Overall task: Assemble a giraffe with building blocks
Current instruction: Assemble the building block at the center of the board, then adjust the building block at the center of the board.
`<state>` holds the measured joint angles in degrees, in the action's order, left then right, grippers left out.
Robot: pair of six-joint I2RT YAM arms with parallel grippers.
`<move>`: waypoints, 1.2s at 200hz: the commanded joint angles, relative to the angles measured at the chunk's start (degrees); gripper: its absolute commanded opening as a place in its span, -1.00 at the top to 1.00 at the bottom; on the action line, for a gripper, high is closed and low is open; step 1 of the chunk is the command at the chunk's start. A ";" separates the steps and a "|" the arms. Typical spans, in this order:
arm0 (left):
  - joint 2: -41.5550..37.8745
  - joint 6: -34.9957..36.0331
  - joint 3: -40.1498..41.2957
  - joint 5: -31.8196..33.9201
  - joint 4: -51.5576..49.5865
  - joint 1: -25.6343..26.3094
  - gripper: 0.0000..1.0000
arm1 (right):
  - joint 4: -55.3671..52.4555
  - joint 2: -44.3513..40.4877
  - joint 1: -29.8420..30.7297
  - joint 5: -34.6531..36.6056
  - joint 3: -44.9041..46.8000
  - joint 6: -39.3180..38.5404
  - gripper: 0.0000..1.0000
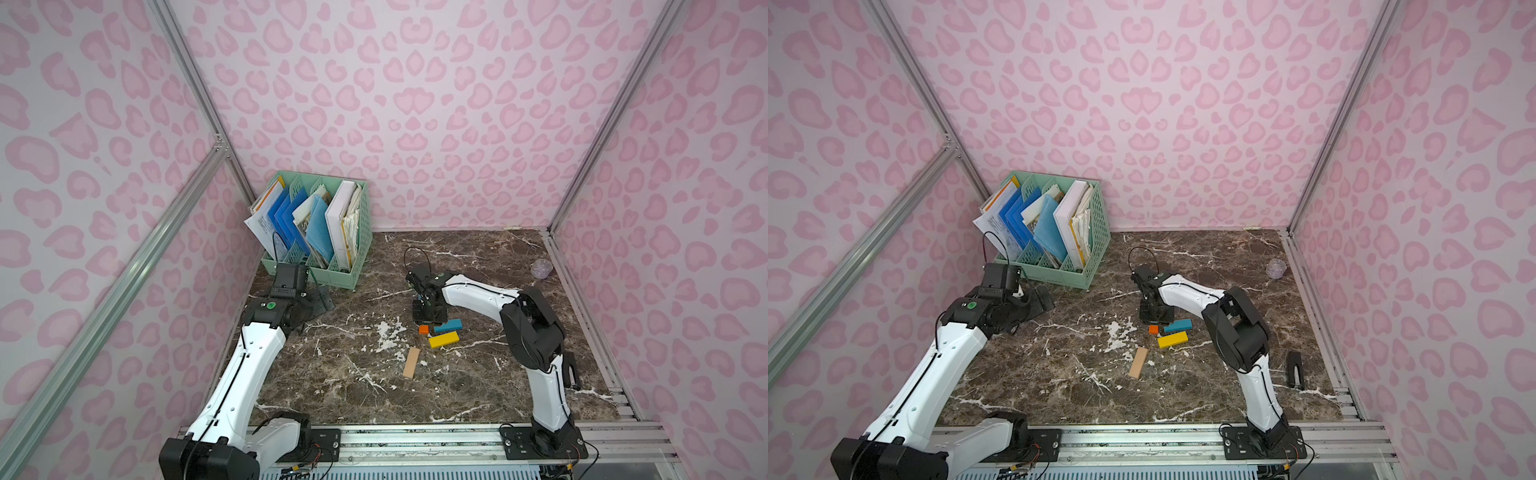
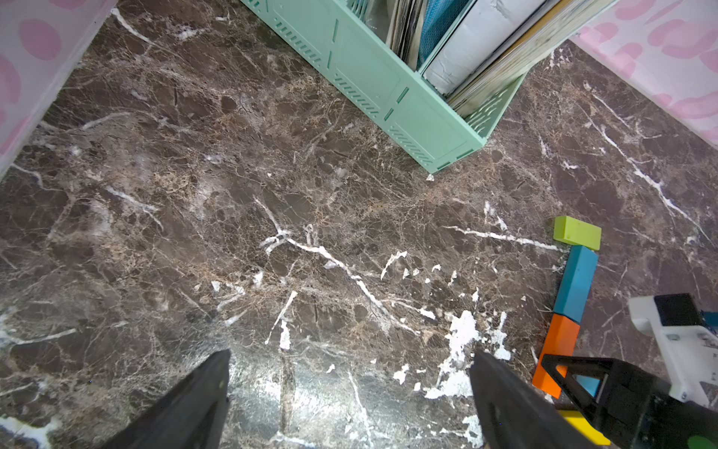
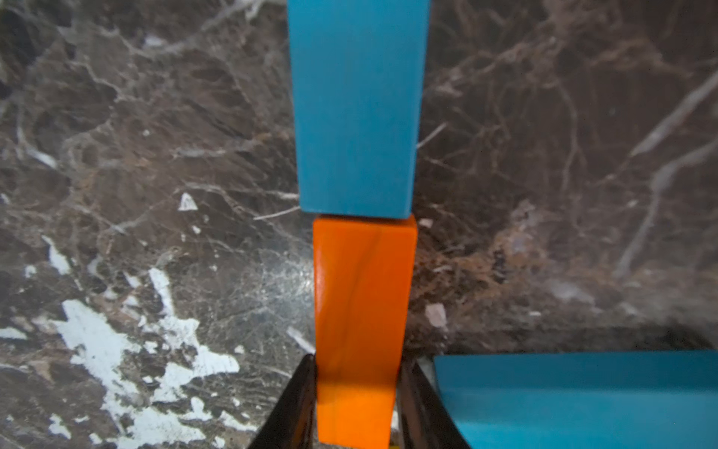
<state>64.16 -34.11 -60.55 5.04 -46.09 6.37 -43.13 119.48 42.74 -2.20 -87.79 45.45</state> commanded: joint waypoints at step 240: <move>7.46 2.91 -2.21 -0.29 3.27 0.01 -0.98 | -13.14 28.71 -9.30 4.39 -49.44 -18.49 -0.68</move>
<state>71.40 -31.94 -62.92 5.02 -43.77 6.37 -57.49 149.49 33.04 3.77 -140.51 27.40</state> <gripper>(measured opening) 0.987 0.841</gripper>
